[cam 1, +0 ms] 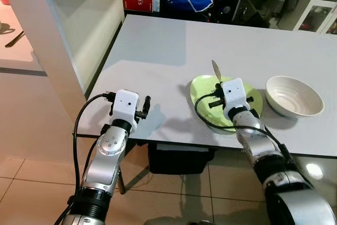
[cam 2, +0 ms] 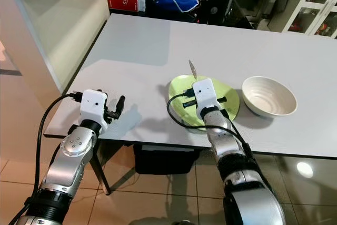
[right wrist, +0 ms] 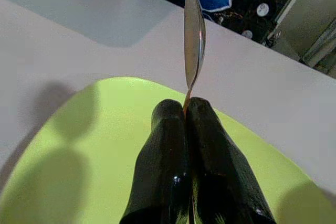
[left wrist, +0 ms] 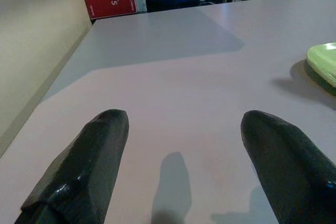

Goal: Setting the table

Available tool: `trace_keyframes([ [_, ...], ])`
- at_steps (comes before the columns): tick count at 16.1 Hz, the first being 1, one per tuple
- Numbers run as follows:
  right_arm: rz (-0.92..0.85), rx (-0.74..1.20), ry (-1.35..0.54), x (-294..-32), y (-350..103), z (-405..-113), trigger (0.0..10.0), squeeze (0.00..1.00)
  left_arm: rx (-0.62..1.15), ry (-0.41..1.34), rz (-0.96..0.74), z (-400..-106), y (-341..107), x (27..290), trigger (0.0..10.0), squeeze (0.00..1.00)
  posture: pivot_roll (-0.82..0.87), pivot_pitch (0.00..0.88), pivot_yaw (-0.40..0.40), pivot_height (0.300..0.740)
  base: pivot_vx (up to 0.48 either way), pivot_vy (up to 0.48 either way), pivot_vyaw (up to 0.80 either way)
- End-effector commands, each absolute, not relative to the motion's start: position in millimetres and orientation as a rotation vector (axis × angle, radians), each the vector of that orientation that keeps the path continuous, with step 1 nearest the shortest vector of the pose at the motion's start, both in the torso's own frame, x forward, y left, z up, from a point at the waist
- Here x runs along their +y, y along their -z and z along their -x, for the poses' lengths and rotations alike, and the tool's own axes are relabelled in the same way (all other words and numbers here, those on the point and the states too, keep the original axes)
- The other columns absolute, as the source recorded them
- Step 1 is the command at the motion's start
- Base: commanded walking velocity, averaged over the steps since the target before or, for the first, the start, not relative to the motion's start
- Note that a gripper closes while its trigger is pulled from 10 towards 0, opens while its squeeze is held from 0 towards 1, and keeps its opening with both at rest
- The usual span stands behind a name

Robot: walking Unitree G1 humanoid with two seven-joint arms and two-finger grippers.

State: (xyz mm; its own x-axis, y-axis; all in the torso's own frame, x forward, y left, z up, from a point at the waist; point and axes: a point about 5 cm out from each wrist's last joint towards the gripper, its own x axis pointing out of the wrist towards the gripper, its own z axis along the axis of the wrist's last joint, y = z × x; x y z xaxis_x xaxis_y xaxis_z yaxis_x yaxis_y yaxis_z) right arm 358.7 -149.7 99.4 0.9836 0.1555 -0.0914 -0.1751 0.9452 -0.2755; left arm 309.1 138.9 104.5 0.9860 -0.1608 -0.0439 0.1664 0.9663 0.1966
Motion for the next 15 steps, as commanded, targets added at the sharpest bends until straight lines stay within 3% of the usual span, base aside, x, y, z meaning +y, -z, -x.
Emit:
trace_keyframes([
  [1, 0.265, 0.083, -0.146, -154.5, -101.2, -361.2, 10.0, 0.0, 0.025, 0.151, -0.197, -309.1, -107.1, 140.0, 10.0, 0.0, 0.01, 0.0, -0.069, 0.74, 0.0, 0.0, 0.0],
  [15, 0.238, 0.219, -0.155, -155.9, -82.4, -359.6, 10.0, 0.0, 0.02, 0.144, -0.197, -310.5, -110.9, 138.3, 10.0, 0.0, 0.01, 0.0, -0.078, 0.74, 0.0, 0.0, 0.0],
])
